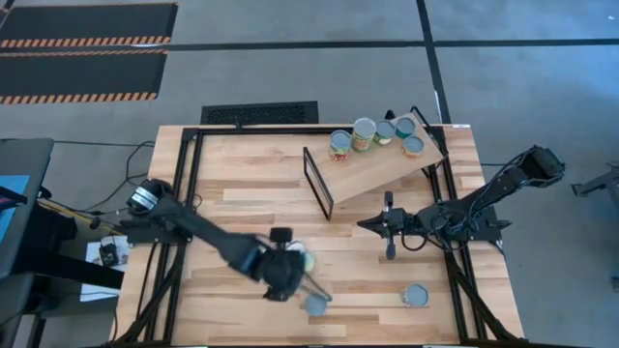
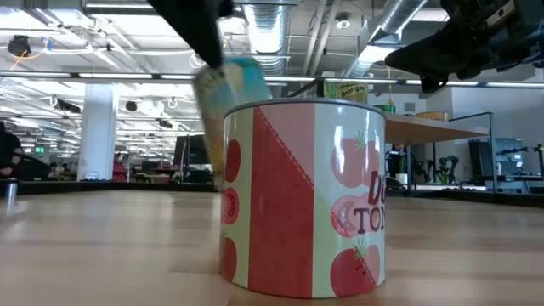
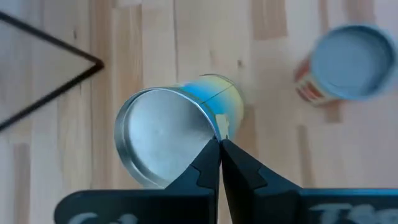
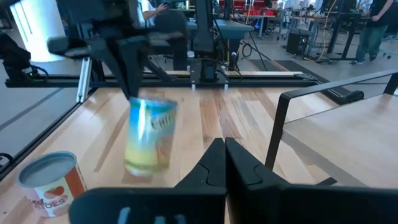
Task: Pick and place cans onto a shelf
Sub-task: Put the canned carrots on the shelf
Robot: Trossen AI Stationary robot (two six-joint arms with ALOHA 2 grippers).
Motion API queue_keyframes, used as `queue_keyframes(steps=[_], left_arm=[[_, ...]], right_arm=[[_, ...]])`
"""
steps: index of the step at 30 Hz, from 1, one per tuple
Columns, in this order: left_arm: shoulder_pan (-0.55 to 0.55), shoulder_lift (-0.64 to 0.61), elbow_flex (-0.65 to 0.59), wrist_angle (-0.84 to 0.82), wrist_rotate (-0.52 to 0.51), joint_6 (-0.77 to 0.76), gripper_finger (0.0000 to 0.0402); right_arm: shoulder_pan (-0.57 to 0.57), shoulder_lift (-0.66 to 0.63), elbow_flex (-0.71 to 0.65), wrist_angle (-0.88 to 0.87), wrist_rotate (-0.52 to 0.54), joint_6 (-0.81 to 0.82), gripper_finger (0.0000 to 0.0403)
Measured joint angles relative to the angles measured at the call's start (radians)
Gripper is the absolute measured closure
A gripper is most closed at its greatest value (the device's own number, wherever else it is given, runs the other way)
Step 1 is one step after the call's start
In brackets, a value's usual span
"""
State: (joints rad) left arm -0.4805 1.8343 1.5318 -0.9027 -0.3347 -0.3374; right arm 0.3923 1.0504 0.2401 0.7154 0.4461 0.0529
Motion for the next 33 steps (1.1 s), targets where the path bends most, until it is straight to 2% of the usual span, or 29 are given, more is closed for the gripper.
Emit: queue_keyframes(steps=[4,9,33], left_arm=[[0.083,0.020,0.002,0.082,0.028,0.109,0.0401],[0.133,0.059,0.004,0.150,0.042,0.192,0.0401],[0.170,0.093,0.004,0.245,0.042,0.224,0.0394]], right_arm=[[0.000,0.000,0.000,-0.006,0.000,-0.001,0.0394],[0.000,0.000,0.000,-0.011,-0.001,-0.001,0.0394],[0.000,0.000,0.000,-0.003,-0.002,0.001,0.0394]])
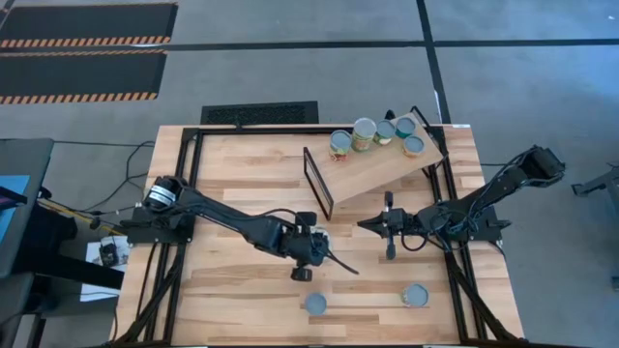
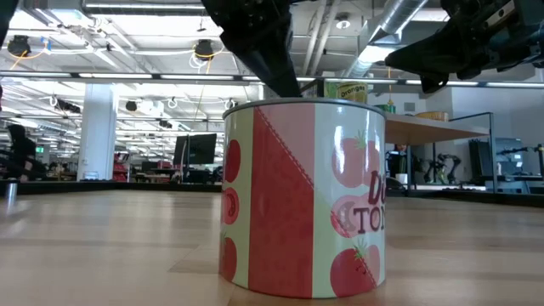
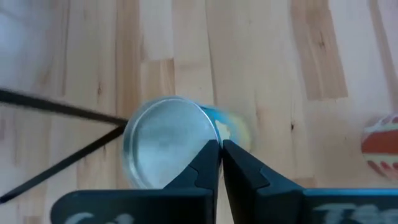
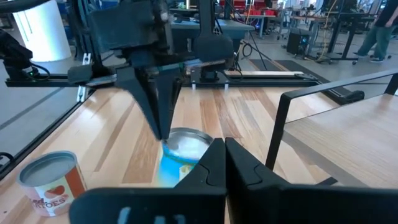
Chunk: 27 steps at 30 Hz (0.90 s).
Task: Pick and place cans onto a shelf
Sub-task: Put the canned carrots on the shelf
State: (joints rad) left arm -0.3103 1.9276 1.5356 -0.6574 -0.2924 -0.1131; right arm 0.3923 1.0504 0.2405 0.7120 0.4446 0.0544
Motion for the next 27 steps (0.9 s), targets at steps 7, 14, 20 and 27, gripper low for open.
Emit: queue_keyframes(steps=[7,14,20,27], left_arm=[[0.000,0.005,0.000,0.028,0.009,-0.003,0.0392],[-0.008,-0.002,0.060,-0.001,0.007,0.020,0.0377],[-0.069,-0.081,0.026,0.074,-0.064,0.068,0.0374],[-0.106,-0.245,-0.279,0.389,-0.048,0.042,0.0396]], right_arm=[[0.000,0.000,0.000,0.002,-0.001,-0.002,0.0394],[0.000,0.000,0.000,-0.001,-0.001,-0.002,0.0394],[0.009,0.000,0.000,-0.004,0.000,-0.003,0.0394],[0.035,0.000,0.000,-0.002,0.000,-0.010,0.0394]])
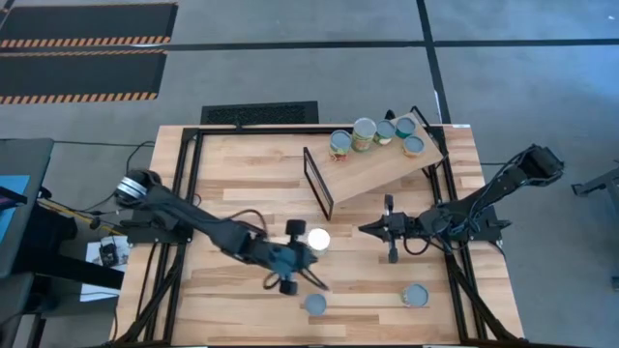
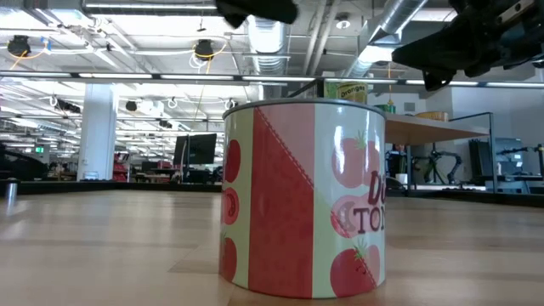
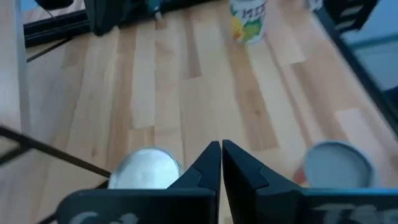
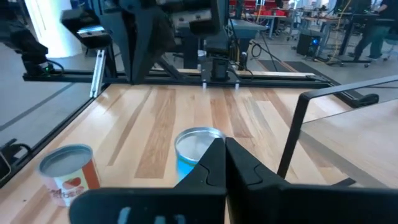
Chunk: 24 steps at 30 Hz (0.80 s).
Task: Pick and place cans onto a shelf
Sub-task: Put the canned carrots on the shelf
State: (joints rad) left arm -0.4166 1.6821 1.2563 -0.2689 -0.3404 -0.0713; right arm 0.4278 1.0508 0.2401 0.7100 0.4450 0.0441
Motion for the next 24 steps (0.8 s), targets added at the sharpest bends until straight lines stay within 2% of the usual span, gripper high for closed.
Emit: queue_keyframes(steps=[4,8,14,19,24], left_arm=[[0.002,-0.111,-0.234,0.280,0.066,-0.003,0.0399],[0.010,-0.217,-0.447,0.545,0.083,-0.001,0.0400],[0.044,-0.308,-0.698,0.845,0.101,-0.016,0.0401],[0.062,-0.326,-0.806,0.931,0.094,-0.057,0.0401],[0.063,-0.323,-0.823,0.924,0.067,-0.061,0.0401]], right_arm=[[0.000,0.004,0.001,0.002,0.002,0.019,0.0394],[0.000,0.025,0.041,-0.004,-0.005,0.050,0.0394],[0.007,0.143,0.152,-0.009,-0.062,0.030,0.0386],[0.029,0.240,0.298,-0.171,-0.054,0.029,0.0343],[0.032,0.370,0.471,-0.364,-0.053,0.035,0.0289]])
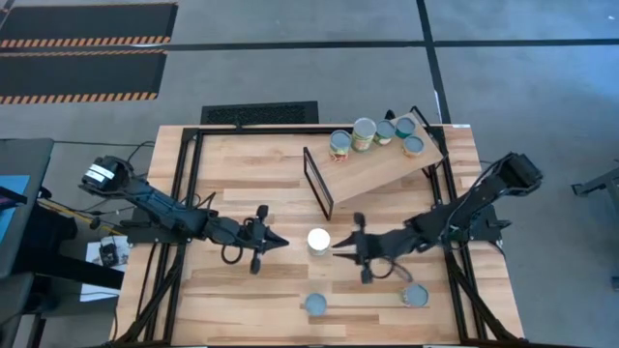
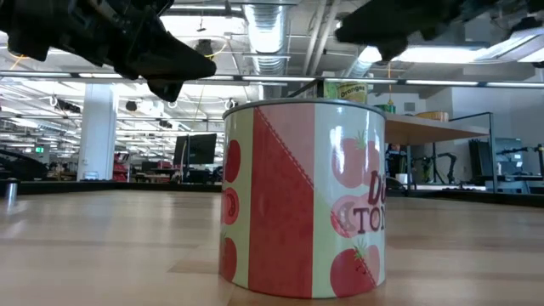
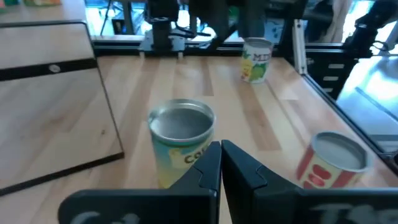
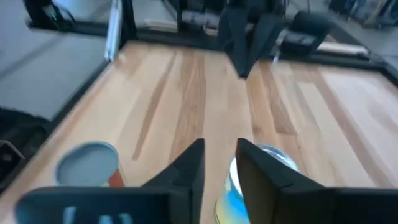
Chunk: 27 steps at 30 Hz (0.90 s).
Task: Pick and place cans onto a shelf
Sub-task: Put the canned carrots on the shelf
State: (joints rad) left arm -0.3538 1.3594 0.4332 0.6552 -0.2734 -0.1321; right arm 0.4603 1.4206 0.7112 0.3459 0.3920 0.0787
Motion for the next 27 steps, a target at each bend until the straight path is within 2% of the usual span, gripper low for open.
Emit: queue_keyframes(steps=[5,10,21,27], left_arm=[[0.000,0.000,0.000,0.002,-0.020,0.020,0.0401],[0.000,0.001,0.000,0.002,-0.030,0.023,0.0401],[0.000,0.002,0.000,0.001,-0.074,0.039,0.0401],[0.000,0.002,0.000,0.001,-0.074,0.039,0.0401]], right_arm=[[-0.011,0.137,0.154,-0.200,-0.001,-0.021,0.0248],[-0.030,0.245,0.275,-0.375,0.006,-0.030,0.0239],[-0.045,0.379,0.403,-0.517,0.094,-0.081,0.0278],[-0.050,0.376,0.403,-0.525,0.091,-0.082,0.0333]])
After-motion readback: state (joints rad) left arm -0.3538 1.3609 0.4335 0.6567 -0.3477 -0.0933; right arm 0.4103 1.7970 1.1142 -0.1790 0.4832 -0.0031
